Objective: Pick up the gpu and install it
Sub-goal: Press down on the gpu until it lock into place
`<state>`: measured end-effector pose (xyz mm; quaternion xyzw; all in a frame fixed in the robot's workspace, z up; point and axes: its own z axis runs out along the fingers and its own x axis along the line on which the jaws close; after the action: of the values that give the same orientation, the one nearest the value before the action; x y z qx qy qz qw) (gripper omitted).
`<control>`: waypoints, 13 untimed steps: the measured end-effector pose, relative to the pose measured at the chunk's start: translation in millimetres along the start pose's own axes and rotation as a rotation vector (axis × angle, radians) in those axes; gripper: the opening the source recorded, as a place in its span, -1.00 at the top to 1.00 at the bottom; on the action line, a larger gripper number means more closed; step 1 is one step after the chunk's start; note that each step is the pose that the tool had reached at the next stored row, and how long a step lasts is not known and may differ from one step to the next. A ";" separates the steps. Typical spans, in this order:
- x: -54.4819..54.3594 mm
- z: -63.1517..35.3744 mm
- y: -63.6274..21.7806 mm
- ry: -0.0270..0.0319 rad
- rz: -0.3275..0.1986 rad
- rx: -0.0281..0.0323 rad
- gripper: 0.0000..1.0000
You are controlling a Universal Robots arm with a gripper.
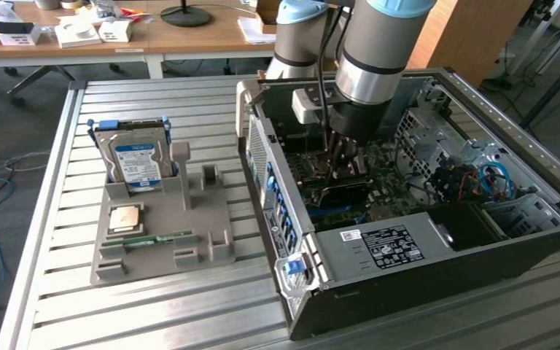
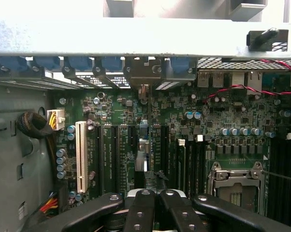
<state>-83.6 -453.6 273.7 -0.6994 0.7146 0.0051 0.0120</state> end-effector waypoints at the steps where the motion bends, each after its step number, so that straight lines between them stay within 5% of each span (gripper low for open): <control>1: 0.0 0.1 0.0 -0.0001 0.000 0.0001 0.79; 13: -0.3 2.4 0.3 -0.0002 0.000 0.0001 0.79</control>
<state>-83.8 -453.3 271.4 -0.6994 0.7146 0.0052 0.0121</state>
